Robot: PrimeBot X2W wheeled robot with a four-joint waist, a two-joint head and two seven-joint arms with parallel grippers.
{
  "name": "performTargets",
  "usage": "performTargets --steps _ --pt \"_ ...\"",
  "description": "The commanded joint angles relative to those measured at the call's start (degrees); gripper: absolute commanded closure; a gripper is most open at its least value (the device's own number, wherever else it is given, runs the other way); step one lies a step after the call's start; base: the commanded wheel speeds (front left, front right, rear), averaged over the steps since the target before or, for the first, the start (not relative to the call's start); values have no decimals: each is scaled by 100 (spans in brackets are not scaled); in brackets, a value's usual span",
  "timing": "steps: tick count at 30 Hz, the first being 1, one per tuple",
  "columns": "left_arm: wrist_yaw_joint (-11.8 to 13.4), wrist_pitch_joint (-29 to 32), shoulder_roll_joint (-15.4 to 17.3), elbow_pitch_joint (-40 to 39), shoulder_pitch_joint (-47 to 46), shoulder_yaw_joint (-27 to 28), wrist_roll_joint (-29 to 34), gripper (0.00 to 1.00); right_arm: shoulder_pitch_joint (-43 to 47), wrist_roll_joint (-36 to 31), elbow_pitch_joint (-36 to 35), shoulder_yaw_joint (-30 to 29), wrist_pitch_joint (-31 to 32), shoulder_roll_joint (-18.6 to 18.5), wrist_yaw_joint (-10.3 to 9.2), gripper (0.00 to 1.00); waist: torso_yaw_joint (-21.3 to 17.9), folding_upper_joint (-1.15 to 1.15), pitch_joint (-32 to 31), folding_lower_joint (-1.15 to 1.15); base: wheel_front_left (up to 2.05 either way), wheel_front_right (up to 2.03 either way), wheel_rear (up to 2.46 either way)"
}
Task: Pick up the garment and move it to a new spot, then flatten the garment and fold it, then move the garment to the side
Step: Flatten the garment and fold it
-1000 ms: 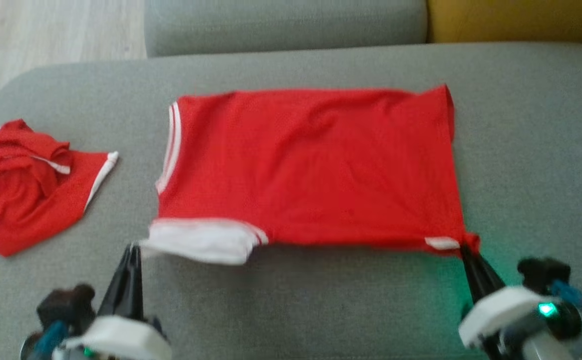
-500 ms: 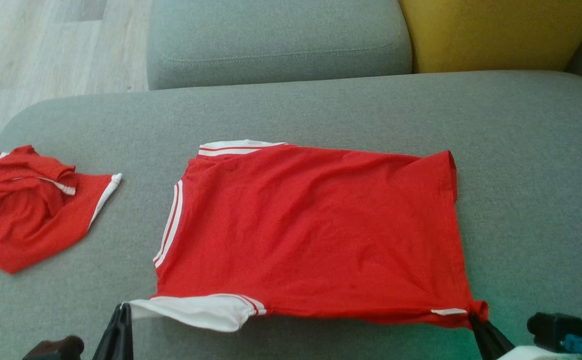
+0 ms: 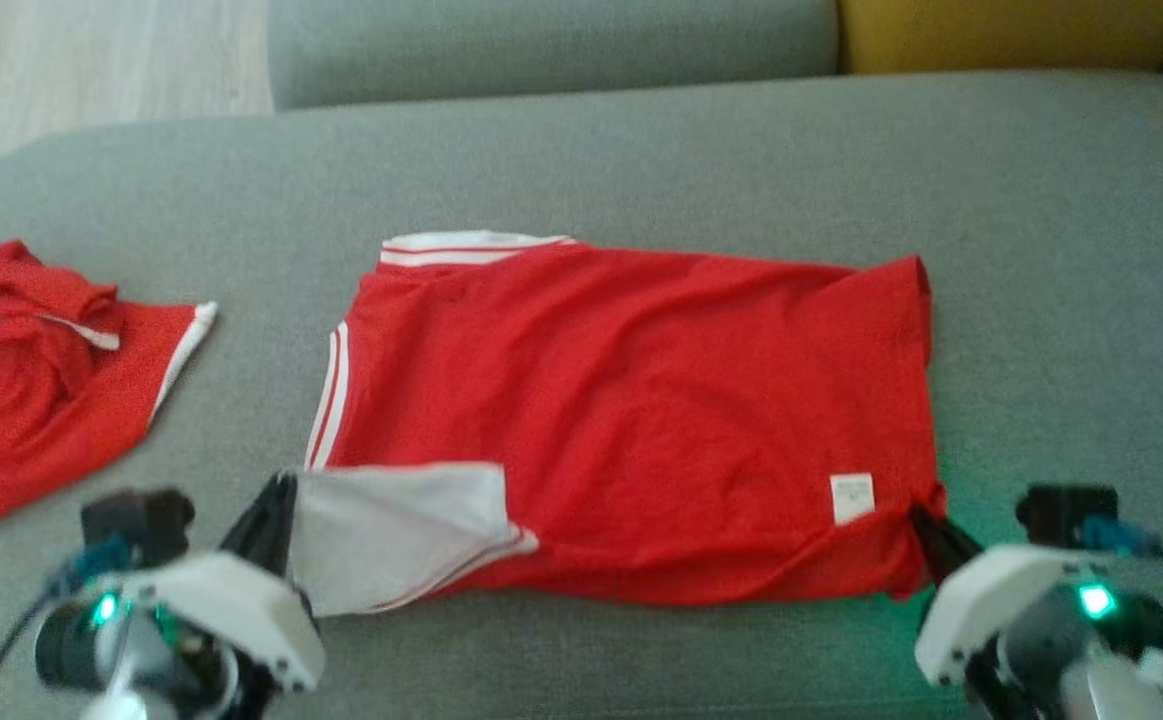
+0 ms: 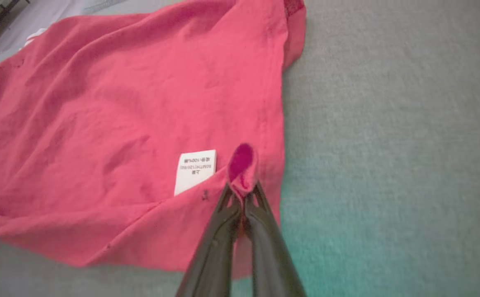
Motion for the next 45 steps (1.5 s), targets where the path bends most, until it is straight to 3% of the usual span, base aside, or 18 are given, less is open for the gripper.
performTargets --steps 1,7,13,14,15,16,17,18,23,28,34,45 --pt "-80 47 95 73 -614 183 -68 100 -516 -19 64 194 -94 -134 42 100 -50 0 189 1 0 0 0" --pt "-284 -169 93 1041 -1408 154 -159 100 -1217 2 785 251 -527 -269 42 100 -55 0 432 1 0 0 0" --pt "-406 -957 16 1666 -1832 250 -192 100 -1493 122 1176 320 -956 -286 42 100 -72 0 578 1 0 0 0" --pt "-425 -1105 -12 1745 -1869 261 -202 100 -1505 159 1238 342 -979 -287 42 66 -71 0 591 1 0 0 0" --pt "-425 -1105 -12 1745 -1869 261 -202 100 -1505 159 1238 342 -979 -287 42 66 -71 0 591 1 0 0 0" --pt "-449 -1260 -44 1815 -1903 272 -218 64 -1515 187 1282 352 -1018 -288 42 13 -74 0 612 1 0 0 0" --pt "-497 -1394 -68 1893 -1927 257 -226 4 -1512 189 1330 357 -1052 -301 42 0 -71 0 622 1 0 0 0" --pt "-538 -1518 -92 1970 -1942 245 -236 0 -1502 197 1370 362 -1093 -309 42 0 -66 0 633 1 0 0 0" --pt "-566 -2249 -161 2228 -1915 277 -172 0 -1346 129 1232 293 -1619 -272 42 0 -74 0 664 1 0 0 0" --pt "-113 -2964 -178 1987 -1580 362 278 0 -1000 -386 501 252 -2629 -210 42 0 -141 0 590 1 0 0 0" --pt "215 -3095 -264 1260 -979 290 641 0 -679 -733 -315 317 -3245 -132 42 0 -202 0 463 1 0 0 0" --pt "331 -2916 -239 859 -331 39 824 0 -9 -679 -1047 680 -3231 -53 42 0 -207 0 283 1 0 0 0"
